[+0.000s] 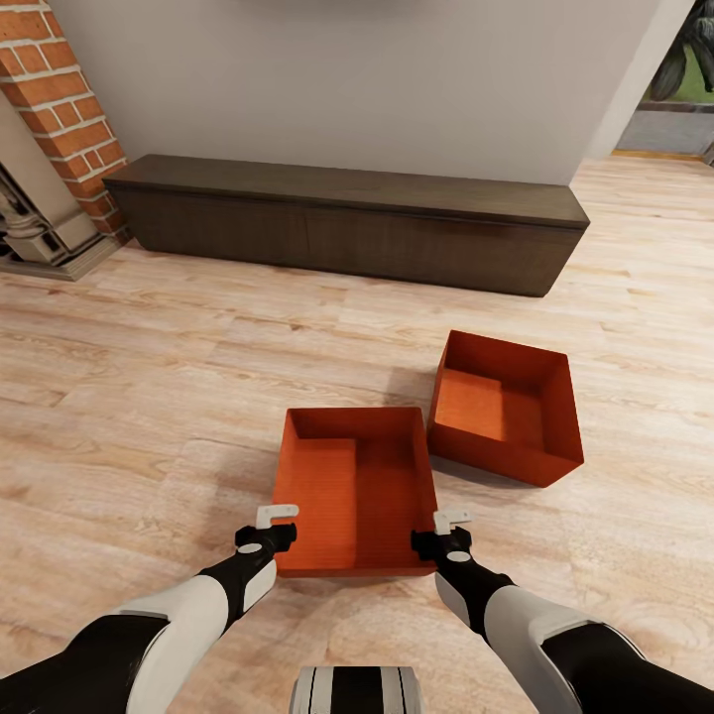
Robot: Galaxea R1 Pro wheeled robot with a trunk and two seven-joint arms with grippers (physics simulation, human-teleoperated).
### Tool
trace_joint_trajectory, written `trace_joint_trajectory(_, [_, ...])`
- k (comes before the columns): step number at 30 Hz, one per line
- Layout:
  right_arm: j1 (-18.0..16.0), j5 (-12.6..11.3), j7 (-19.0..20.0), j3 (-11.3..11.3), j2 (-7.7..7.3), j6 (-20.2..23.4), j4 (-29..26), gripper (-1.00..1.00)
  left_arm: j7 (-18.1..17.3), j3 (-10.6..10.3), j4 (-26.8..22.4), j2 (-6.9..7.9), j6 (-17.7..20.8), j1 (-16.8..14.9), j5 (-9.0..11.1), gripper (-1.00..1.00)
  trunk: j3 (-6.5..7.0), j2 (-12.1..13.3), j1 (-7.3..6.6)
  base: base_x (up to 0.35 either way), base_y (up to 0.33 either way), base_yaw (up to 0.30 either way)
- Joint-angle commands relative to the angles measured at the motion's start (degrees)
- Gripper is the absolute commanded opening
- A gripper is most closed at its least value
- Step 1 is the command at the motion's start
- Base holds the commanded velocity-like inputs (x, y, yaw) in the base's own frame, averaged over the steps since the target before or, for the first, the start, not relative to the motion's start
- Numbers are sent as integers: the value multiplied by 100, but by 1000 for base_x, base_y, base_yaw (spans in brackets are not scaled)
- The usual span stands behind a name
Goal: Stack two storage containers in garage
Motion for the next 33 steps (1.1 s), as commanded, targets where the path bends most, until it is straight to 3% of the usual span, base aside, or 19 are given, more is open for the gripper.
trace_joint_trajectory(1, [-4,-43,-19,45,1,-19,7,100,11,-22,5,-2,-20,-3,21,100,-3,-1,-1,0,0,0])
trace_joint_trajectory(7, [-4,-43,-16,51,7,-12,7,100,-28,-21,-6,-2,-20,-3,12,100,-3,-1,-1,0,0,0])
trace_joint_trajectory(8, [-4,-43,-13,52,8,-11,7,-100,-29,-18,-7,-2,-20,-3,27,-100,-3,-1,-1,0,0,0])
trace_joint_trajectory(33, [-4,-52,-11,54,10,6,7,-100,48,-8,-42,33,-47,-3,99,-100,-3,-1,-1,0,0,0])
